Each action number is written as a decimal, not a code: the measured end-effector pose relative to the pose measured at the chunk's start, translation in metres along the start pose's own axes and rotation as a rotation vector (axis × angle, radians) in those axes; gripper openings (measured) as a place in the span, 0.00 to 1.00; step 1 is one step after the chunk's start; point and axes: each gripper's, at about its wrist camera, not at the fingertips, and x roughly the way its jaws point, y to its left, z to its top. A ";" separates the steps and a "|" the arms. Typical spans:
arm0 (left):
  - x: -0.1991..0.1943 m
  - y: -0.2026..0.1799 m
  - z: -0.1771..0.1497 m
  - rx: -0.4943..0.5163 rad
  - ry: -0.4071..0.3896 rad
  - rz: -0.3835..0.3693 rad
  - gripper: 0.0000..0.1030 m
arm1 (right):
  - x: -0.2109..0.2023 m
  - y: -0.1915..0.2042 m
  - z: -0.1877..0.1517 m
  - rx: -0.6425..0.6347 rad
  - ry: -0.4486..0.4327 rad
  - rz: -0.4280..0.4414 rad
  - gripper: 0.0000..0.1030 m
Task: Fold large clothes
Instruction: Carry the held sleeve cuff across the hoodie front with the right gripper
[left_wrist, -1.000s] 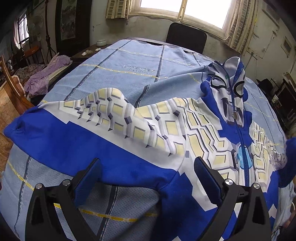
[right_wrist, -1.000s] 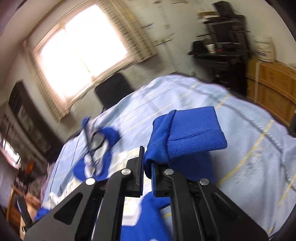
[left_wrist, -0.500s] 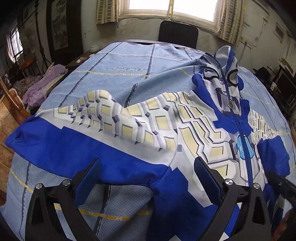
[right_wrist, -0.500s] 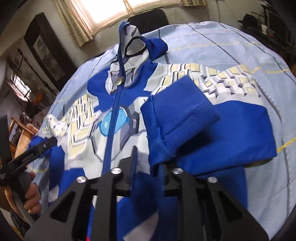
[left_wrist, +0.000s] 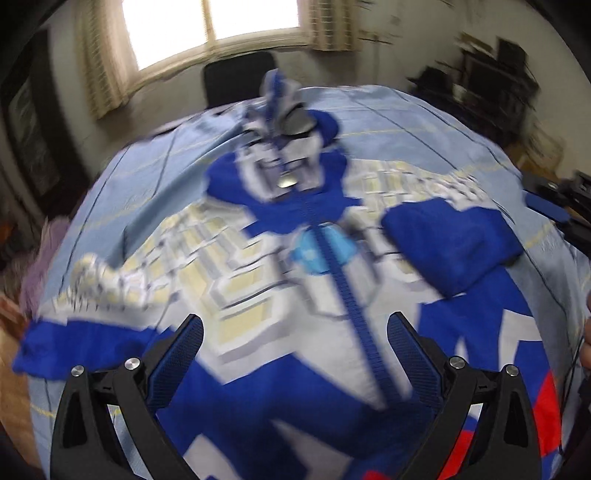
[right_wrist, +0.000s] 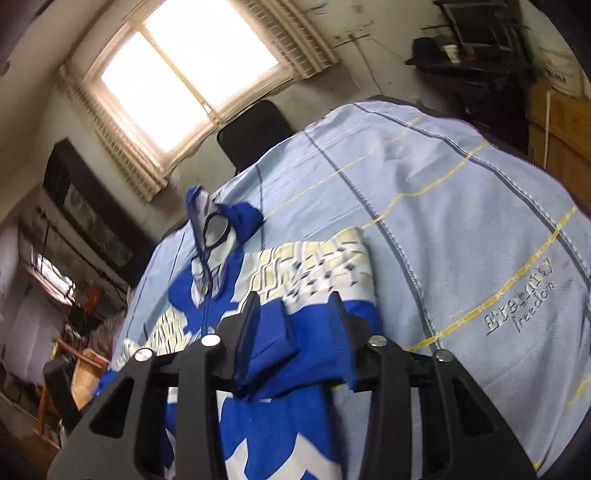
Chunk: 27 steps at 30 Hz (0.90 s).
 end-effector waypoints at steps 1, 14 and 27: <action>0.001 -0.015 0.004 0.028 -0.001 0.004 0.97 | 0.006 -0.007 -0.001 0.019 0.012 0.008 0.30; 0.060 -0.103 0.036 0.173 0.068 0.045 0.97 | 0.018 -0.024 -0.006 0.075 0.070 0.035 0.22; 0.059 -0.023 0.046 -0.118 0.041 -0.051 0.91 | 0.036 -0.024 -0.012 0.084 0.146 0.039 0.22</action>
